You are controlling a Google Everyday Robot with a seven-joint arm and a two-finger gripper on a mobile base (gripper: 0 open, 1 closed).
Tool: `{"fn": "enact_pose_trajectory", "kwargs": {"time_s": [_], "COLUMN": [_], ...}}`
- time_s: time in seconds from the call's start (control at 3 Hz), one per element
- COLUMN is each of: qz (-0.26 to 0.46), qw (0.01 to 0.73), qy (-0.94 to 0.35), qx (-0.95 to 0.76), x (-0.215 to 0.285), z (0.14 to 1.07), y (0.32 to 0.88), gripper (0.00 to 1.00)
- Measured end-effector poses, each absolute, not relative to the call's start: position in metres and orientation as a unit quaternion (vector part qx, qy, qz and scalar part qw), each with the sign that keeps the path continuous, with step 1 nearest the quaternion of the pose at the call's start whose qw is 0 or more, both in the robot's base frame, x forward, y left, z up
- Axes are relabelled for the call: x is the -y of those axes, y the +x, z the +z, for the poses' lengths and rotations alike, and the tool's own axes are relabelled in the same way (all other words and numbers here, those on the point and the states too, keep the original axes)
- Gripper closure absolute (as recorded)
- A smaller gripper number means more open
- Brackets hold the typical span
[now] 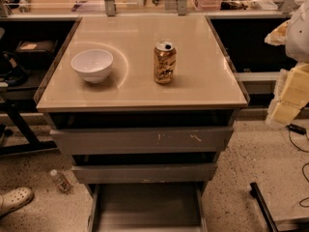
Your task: Place orange can into bottom drawer
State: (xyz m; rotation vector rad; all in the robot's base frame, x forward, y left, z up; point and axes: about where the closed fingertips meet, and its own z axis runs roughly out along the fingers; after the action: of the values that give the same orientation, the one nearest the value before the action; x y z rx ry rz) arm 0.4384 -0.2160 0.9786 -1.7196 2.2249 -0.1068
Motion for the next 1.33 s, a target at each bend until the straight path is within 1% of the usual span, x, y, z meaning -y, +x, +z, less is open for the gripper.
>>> {"fn": "enact_pose_trajectory", "kwargs": {"time_s": [0.33,0.67,1.0,1.33], "qz": [-0.037,-0.024,0.03,0.105], "qw": [0.163,0.184,0.227,0.25], "qy": [-0.603,-0.591,-0.563,-0.543], "qx": [-0.78,-0.785,-0.794,-0.794], "x": [0.216,0.216,0.215,0.198], "z": [0.979,0.98,0.973,0.949], "y": [0.438,0.445,0.476,0.508], "gripper": [0.0,0.0,0.0,0.0]}}
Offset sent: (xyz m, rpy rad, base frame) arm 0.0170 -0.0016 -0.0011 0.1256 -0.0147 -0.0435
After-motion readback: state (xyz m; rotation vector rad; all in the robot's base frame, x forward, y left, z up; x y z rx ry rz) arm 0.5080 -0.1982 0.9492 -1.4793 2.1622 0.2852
